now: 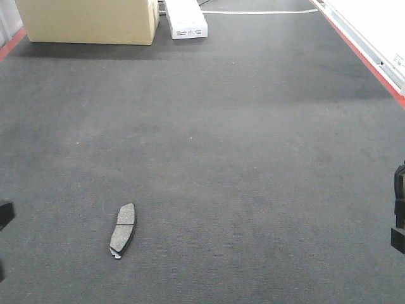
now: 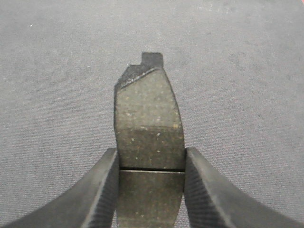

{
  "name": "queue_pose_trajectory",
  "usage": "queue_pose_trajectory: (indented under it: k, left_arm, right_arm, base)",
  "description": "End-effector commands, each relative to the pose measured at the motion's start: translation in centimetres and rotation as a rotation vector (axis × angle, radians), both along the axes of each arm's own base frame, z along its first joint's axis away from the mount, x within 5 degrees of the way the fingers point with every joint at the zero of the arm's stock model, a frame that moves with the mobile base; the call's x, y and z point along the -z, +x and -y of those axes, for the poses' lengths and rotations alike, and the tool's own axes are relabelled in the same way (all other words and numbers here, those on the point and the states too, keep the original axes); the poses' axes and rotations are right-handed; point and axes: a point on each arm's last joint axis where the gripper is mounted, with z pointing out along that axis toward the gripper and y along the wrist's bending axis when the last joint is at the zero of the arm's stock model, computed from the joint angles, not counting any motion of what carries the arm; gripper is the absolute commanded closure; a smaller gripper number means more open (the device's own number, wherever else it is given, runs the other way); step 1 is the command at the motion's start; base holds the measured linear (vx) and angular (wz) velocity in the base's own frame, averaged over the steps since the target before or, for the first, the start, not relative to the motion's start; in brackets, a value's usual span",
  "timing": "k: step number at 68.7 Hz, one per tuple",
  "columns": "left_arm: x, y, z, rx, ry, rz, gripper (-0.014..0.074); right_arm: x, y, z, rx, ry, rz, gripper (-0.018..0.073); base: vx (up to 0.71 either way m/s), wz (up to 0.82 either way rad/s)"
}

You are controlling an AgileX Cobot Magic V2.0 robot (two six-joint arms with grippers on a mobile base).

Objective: Move and align brake pads A on conveyor
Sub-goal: 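Lower the left gripper and open it to release its pad on the belt, then lower the right gripper beside the first pad and open it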

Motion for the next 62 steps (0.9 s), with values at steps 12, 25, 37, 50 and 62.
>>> queue_pose_trajectory:
  k: [12, 25, 37, 50, 62]
  left_arm:
    - [-1.7, -0.5, -0.1, 0.005, -0.053, 0.115, 0.0603]
    - [-1.7, -0.5, -0.1, 0.005, -0.053, 0.115, 0.0603]
    - [-1.7, -0.5, -0.1, 0.005, -0.053, 0.115, 0.0603]
    - [-1.7, -0.5, -0.1, 0.005, -0.053, 0.115, 0.0603]
    - [-1.7, -0.5, -0.1, 0.005, -0.053, 0.115, 0.0603]
  right_arm:
    - [-1.7, 0.4, 0.2, 0.020, 0.000, 0.114, 0.0565]
    - [-1.7, 0.4, 0.2, 0.020, 0.000, 0.114, 0.0565]
    - [-1.7, 0.4, 0.2, 0.021, 0.000, 0.116, 0.0565]
    - [-1.8, 0.5, 0.0, 0.029, 0.062, 0.123, 0.0564]
    - [-1.1, 2.9, -0.3, 0.000, 0.101, 0.044, 0.0554]
  base:
    - [0.00, 0.00]
    - [0.00, 0.00]
    - [0.00, 0.00]
    - [0.00, 0.00]
    - [0.00, 0.00]
